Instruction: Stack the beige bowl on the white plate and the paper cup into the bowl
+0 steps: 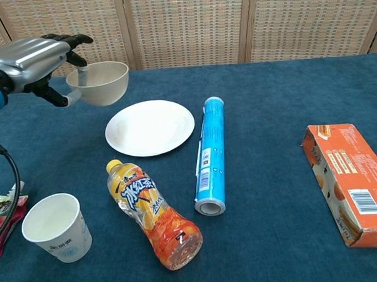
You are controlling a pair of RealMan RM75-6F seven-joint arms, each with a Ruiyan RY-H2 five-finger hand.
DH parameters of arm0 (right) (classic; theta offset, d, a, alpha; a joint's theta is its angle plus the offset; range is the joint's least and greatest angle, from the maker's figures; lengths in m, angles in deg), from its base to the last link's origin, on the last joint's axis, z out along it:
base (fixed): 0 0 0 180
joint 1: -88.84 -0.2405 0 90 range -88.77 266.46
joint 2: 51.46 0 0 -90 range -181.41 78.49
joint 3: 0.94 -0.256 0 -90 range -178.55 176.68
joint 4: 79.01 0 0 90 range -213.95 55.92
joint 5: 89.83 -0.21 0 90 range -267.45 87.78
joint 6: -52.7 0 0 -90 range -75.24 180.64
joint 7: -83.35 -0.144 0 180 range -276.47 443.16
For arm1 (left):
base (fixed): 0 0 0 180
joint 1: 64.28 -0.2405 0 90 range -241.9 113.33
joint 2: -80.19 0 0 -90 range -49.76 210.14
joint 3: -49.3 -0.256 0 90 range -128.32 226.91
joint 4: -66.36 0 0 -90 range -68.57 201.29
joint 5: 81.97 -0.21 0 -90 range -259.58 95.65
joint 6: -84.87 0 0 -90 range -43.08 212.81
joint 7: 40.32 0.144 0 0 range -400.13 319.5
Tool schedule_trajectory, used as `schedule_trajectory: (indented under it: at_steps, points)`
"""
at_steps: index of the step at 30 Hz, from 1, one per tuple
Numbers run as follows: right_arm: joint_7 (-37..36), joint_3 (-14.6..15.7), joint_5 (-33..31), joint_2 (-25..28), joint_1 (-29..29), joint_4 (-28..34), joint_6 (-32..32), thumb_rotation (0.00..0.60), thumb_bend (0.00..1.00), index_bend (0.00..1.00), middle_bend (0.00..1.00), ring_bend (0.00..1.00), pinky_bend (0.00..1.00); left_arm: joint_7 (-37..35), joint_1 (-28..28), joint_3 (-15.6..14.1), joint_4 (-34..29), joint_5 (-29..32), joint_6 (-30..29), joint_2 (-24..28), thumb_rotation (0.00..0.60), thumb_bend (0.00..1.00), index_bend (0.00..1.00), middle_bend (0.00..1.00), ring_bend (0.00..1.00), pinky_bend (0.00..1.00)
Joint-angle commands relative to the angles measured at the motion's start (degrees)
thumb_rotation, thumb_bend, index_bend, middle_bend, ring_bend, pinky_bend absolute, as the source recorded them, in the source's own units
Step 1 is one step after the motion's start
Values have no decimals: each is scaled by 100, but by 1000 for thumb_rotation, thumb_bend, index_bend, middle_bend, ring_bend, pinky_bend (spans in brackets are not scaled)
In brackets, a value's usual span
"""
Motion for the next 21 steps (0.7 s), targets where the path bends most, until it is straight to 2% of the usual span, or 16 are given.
schedule_trajectory:
  at_steps: [1,10,21]
  points:
    - [-113,-19,-55,22,-1,-55,-50,600,169,0,0,0,0,169,119,21,21,141,78,-144,600,443,628,0,0,0]
    - [-307,-34,-89,30,-19,-141,-128,600,169,0,0,0,0,450,340,-53,450,456,236,-584,600,443,629,0,0,0]
    - [-572,-60,-163,49,-11,-229,-195,600,169,0,0,0,0,610,656,-4,869,773,441,-979,600,442,629,0,0,0]
